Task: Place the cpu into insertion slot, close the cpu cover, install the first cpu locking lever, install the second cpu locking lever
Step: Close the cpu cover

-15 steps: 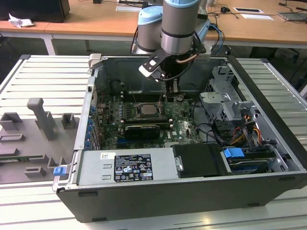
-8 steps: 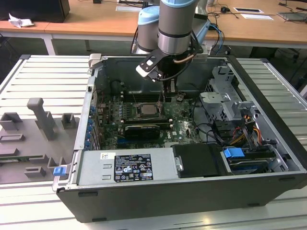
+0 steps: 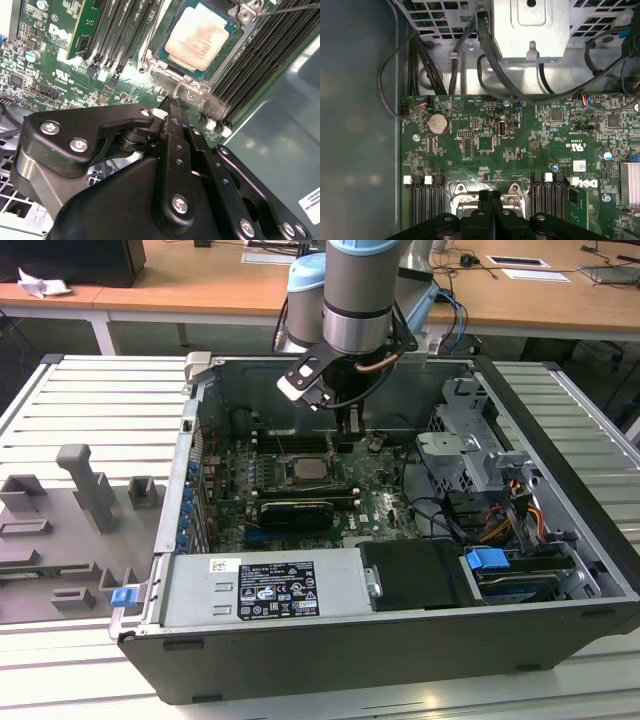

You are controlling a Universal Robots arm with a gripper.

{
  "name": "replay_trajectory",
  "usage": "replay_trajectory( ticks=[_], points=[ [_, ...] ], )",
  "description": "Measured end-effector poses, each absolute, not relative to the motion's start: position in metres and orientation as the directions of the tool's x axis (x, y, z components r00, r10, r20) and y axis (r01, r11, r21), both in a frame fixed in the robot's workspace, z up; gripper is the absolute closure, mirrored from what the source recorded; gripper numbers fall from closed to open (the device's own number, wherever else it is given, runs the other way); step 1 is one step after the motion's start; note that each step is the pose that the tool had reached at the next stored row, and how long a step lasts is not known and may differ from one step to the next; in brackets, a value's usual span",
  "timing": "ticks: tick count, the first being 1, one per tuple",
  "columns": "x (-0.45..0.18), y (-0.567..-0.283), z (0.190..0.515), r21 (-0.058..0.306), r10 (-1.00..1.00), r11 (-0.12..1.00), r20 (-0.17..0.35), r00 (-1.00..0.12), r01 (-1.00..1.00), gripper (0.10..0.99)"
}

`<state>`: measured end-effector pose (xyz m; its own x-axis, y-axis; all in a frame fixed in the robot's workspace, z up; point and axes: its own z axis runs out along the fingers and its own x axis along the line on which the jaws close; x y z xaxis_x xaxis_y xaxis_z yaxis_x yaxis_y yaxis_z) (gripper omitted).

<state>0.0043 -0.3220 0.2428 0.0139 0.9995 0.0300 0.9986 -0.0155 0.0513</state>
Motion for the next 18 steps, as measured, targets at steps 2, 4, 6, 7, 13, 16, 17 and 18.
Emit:
replay_trajectory(
  ticks=[2,4,6,7,13,16,17,18],
  points=[
    [0.002,-0.322,0.243,0.051,0.999,-0.016,0.03,0.014,0.999,0.98],
    [0.0,-0.322,0.243,0.051,0.999,-0.015,0.03,0.014,0.999,0.98],
    [-0.002,-0.322,0.243,0.051,0.999,-0.015,0.03,0.014,0.999,0.98],
    [-0.003,-0.322,0.243,0.051,0.999,-0.016,0.03,0.014,0.999,0.98],
    [-0.006,-0.322,0.243,0.051,0.999,-0.015,0.03,0.014,0.999,0.98],
    [-0.008,-0.322,0.243,0.051,0.999,-0.015,0.03,0.014,0.999,0.98],
    [-0.009,-0.322,0.243,0.051,0.999,-0.015,0.03,0.014,0.999,0.98],
    [-0.01,-0.322,0.243,0.051,0.999,-0.016,0.03,0.014,0.999,0.98]
  ],
)
